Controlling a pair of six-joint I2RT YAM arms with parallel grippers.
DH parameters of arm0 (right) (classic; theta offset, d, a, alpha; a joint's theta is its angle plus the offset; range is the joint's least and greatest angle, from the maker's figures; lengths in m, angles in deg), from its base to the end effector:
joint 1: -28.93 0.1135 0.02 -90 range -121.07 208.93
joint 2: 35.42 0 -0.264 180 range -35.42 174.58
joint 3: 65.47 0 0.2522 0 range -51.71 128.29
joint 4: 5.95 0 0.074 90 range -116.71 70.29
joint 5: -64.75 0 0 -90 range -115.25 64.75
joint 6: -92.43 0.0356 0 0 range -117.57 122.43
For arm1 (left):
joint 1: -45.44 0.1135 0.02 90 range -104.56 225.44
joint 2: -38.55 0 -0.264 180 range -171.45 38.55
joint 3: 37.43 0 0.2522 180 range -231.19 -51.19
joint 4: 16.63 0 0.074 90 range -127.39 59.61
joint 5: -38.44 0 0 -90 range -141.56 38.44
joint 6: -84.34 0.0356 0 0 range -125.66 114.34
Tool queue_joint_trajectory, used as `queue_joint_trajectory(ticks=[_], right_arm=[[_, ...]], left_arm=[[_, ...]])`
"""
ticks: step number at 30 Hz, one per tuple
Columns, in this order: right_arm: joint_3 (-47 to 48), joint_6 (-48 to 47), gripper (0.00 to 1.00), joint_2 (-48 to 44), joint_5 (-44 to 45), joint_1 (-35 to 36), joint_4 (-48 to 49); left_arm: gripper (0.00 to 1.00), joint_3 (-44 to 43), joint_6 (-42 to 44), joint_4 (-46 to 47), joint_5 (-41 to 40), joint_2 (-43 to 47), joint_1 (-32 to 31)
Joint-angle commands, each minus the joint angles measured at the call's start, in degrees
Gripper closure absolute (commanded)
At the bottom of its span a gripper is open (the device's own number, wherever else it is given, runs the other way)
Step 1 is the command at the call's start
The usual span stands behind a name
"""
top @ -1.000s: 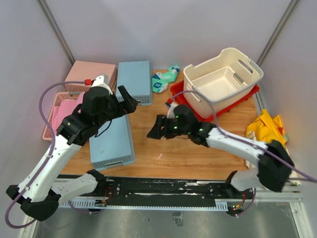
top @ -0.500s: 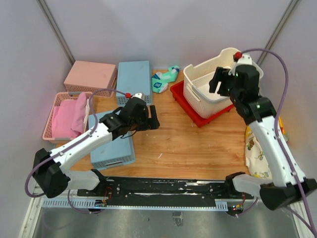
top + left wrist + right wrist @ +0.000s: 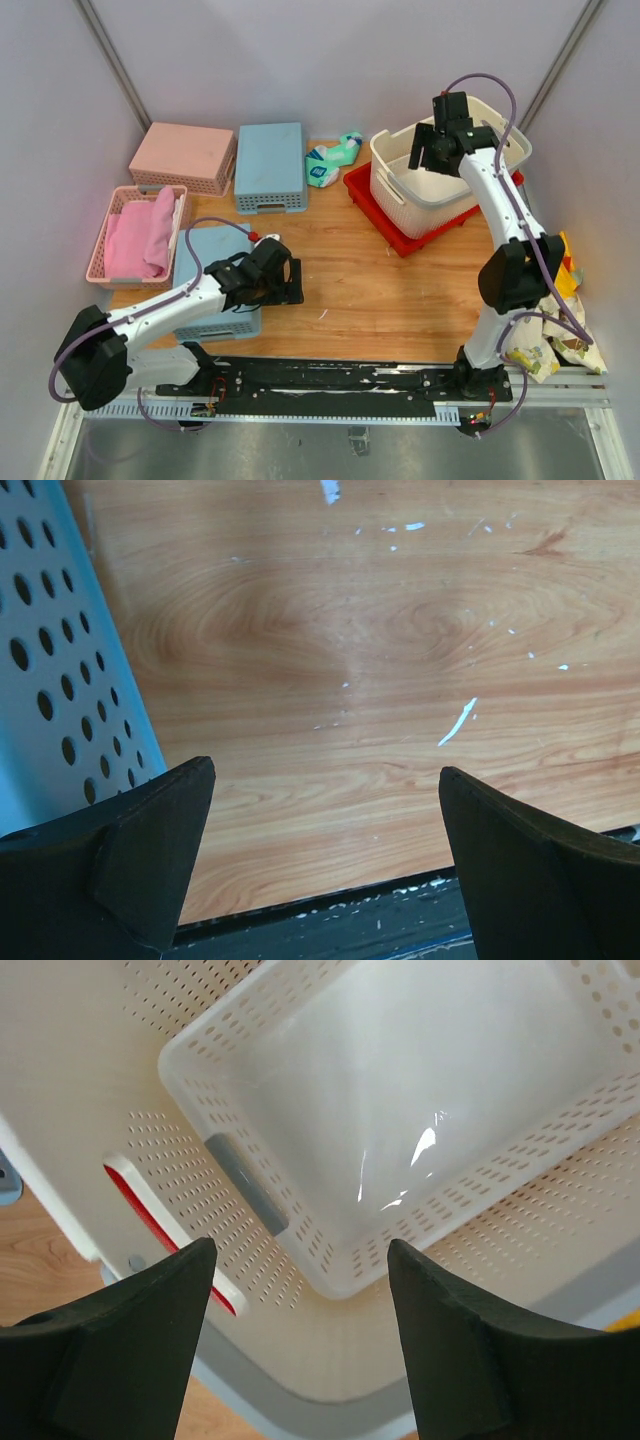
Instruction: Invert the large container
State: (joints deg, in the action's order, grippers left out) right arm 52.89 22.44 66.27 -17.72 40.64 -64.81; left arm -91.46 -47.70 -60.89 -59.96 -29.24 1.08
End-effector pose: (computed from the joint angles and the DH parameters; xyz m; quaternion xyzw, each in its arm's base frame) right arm 0.3888 0.0758 0.3710 0.0926 0.9079 0.0528 0.4054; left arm 0.1631 -0.1522 0.2053 -0.0008 0.9589 -0.1367 0.2485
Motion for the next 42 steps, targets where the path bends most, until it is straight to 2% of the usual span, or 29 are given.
queue_joint_trajectory(ticks=[1, 5, 9, 15, 18, 22, 27, 31, 34, 39, 42], right_arm=[[9.9, 3.4, 0.29, 7.0, -1.7, -1.5, -5.4], [17.1, 2.6, 0.29, 13.6, 0.6, -2.0, -9.9], [16.4, 2.9, 0.29, 14.3, 4.2, -4.9, -9.0], [17.5, -6.5, 0.29, 15.6, 3.3, -10.0, -6.9], [18.6, -8.4, 0.29, 15.9, 0.1, -11.0, -7.6], [14.2, -11.4, 0.33, 14.1, -17.0, -10.2, -6.0], [9.6, -15.7, 0.32, 13.4, -27.2, -6.9, -5.3], [8.3, -11.2, 0.32, 14.6, -32.2, -6.4, -1.1], [8.6, -12.5, 0.32, 15.8, -33.6, -4.7, 0.2], [17.1, -20.4, 0.32, 22.0, -34.3, -4.0, -10.5], [18.2, -24.3, 0.32, 23.6, -32.6, -4.0, -14.7]], left_arm=[[0.01, -0.5, -0.4, -4.4, -4.3, 1.9, -0.4], [0.01, -3.4, 1.4, -6.0, -3.2, 3.7, -0.4], [0.01, -7.2, 3.3, -4.7, -0.6, 5.9, -0.4], [0.01, -12.2, 7.4, -2.1, 2.0, 4.2, -0.4], [0.01, -13.8, 8.9, 0.0, 2.5, 2.2, -0.4], [0.01, -15.5, 11.0, 2.1, 2.8, -1.4, -0.4], [0.01, -16.9, 12.6, 2.7, 2.9, -4.7, -0.4], [0.01, -17.1, 13.1, 1.8, 0.8, -5.3, -0.4], [0.01, -16.8, 13.3, 1.3, 0.2, -5.1, -0.4], [0.01, -15.8, 12.2, 1.3, -0.3, -4.1, -0.4], [0.01, -16.3, 11.8, 1.0, -1.0, -4.1, -0.4]])
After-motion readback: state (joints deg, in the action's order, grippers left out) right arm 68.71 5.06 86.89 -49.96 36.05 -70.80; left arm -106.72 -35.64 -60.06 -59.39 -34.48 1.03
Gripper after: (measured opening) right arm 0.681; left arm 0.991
